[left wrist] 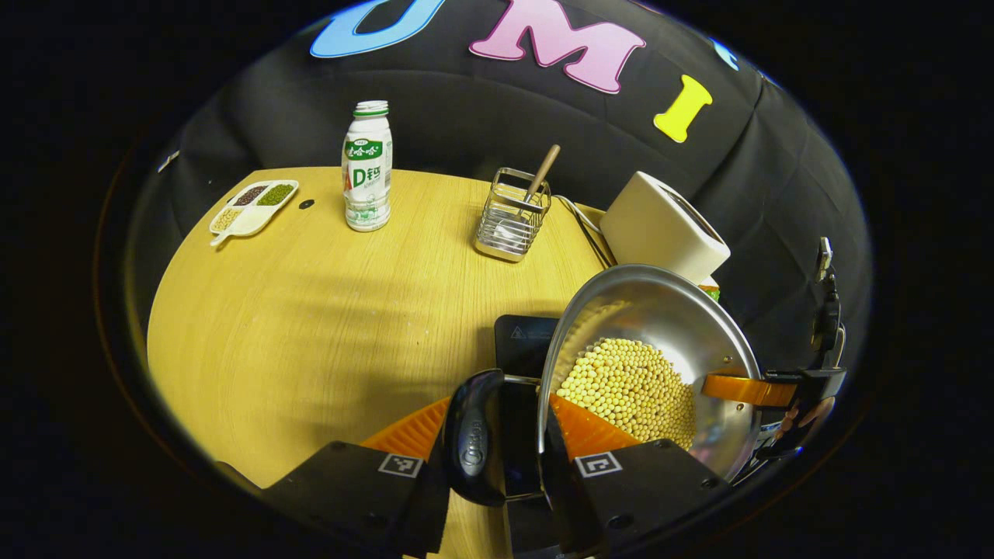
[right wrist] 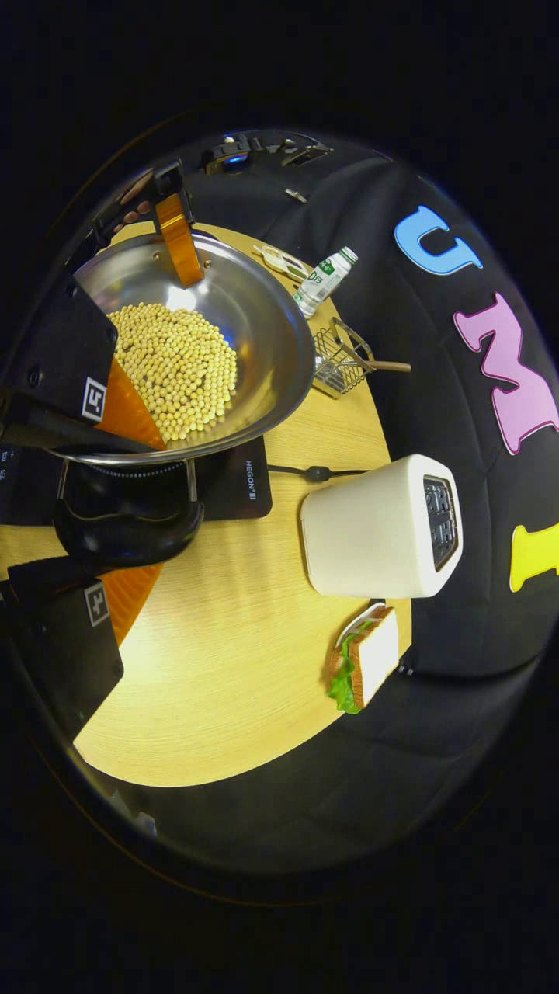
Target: First push the handle of the pot to place it horizontally, then grasp the pot with both hands and set it on the induction cooktop.
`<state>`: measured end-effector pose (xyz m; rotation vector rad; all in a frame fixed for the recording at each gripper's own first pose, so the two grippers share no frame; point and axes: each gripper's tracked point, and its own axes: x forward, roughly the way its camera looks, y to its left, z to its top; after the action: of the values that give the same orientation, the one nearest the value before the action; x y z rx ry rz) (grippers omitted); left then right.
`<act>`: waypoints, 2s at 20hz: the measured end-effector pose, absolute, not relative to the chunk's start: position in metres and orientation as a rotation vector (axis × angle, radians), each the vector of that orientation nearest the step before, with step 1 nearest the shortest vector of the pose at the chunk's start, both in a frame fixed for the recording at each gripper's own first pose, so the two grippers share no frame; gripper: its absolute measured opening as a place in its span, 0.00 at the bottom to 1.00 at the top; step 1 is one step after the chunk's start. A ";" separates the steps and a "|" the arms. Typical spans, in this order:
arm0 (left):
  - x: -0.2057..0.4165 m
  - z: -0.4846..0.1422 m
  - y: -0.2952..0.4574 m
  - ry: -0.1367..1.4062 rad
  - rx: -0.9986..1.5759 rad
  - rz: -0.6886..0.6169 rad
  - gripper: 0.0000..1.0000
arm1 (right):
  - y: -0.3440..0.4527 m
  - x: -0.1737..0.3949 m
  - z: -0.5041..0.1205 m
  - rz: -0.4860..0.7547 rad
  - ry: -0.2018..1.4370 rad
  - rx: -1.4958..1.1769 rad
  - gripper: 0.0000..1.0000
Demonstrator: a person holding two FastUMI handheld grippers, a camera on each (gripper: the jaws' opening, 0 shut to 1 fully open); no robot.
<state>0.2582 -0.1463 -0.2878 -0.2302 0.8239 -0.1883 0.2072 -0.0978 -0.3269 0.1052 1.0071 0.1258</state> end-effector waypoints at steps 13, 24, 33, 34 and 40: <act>0.260 -0.294 -0.147 0.831 -0.228 -0.167 0.60 | -0.097 0.213 -0.328 0.157 0.989 0.125 0.61; 0.241 -0.286 -0.140 0.849 -0.206 -0.031 0.96 | -0.108 0.206 -0.321 0.184 0.986 0.127 0.99; 0.208 -0.216 -0.115 0.700 -0.186 -0.017 0.95 | -0.118 0.183 -0.256 0.132 0.817 0.054 0.99; 0.203 -0.203 -0.111 0.670 -0.192 -0.013 0.95 | -0.119 0.179 -0.244 0.123 0.784 0.037 0.99; 0.158 -0.127 -0.069 0.444 -0.094 0.013 0.95 | -0.109 0.161 -0.143 0.076 0.498 -0.052 0.99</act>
<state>0.1579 -0.0692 -0.1268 -0.0939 0.4441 0.0127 0.1607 -0.1087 -0.1431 -0.0519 0.4985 0.0759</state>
